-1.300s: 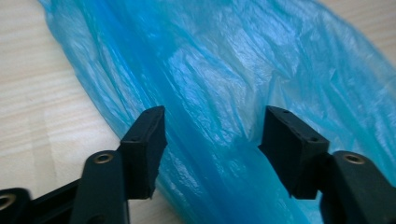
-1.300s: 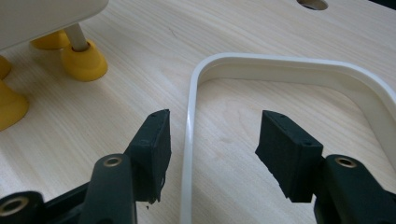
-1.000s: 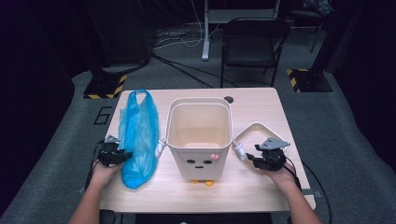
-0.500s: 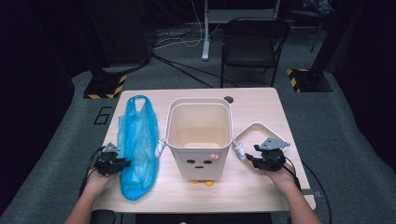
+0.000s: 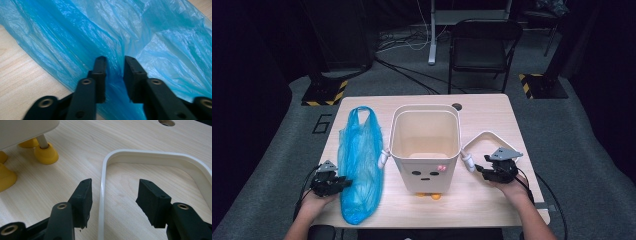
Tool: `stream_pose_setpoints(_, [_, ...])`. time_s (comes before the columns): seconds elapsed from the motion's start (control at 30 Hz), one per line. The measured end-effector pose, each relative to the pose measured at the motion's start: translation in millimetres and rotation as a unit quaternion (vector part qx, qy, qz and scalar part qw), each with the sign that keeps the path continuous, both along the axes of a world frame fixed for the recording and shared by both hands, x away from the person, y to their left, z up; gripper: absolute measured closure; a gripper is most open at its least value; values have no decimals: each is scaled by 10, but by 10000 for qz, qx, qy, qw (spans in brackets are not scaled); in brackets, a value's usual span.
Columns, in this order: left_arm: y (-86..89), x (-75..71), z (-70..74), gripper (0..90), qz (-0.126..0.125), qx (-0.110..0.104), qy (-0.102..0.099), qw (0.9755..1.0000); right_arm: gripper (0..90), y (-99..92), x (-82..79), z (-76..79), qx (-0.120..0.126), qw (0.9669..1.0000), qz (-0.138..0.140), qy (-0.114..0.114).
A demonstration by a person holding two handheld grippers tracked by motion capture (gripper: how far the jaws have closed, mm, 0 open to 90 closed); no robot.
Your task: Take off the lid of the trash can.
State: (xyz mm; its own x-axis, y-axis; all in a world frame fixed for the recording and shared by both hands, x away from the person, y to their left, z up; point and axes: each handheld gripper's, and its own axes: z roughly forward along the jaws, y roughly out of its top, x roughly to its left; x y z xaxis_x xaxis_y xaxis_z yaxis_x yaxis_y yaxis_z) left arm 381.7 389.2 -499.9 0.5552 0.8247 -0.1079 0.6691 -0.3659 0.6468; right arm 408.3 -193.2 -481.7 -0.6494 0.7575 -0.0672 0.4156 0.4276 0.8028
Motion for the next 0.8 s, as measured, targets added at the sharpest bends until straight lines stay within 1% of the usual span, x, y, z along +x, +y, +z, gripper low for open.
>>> stream_pose_setpoints(0.03, [7, 11, 15, 462, 49, -65, 7, 10000, 443, -2, -4, 4, 10, 10000, -9, -9])
stream_pose_setpoints(0.07, [14, 21, 30, 462, 81, -159, 1, 9998, 443, -2, -4, 4, 10, 10000, -9, -9])
stream_pose_setpoints(0.13, [21, 36, 64, 393, 129, -317, -47, 9994, 439, -6, -4, 6, 23, 10000, -17, -9])
stream_pose_setpoints(0.17, [19, 49, 81, 356, 154, -339, -92, 9993, 436, -8, -3, 6, 27, 10000, -20, -9])
stream_pose_setpoints(0.2, [21, 65, 102, 331, 183, -314, -130, 9993, 433, -10, 0, 4, 23, 10000, -21, -13])
stream_pose_setpoints(0.27, [22, 112, 143, 293, 236, -346, -207, 9989, 431, -8, 2, -1, 35, 10000, -30, 10])
stream_pose_setpoints(0.4, [5, 221, 226, 279, 370, -361, -438, 9977, 429, -4, 1, -2, 24, 10000, -37, -5])
stream_pose_setpoints(0.43, [-2, 256, 241, 279, 416, -341, -484, 9974, 429, -3, 0, 0, 29, 10000, -40, -12])
stream_pose_setpoints(0.5, [-7, 336, 247, 279, 507, -375, -565, 9964, 429, -1, 0, 0, 18, 10000, -39, -24])
stream_pose_setpoints(0.6, [-1, 455, 218, 268, 656, -404, -566, 9954, 427, 1, -1, -2, 8, 10000, -44, -10])
stream_pose_setpoints(0.67, [13, 515, 182, 272, 723, -421, -526, 9951, 426, -3, -3, -2, 12, 10000, -50, -18])
stream_pose_setpoints(0.8, [63, 568, 128, 271, 862, -457, -446, 9942, 426, -19, 1, -3, 33, 10000, -66, -21])
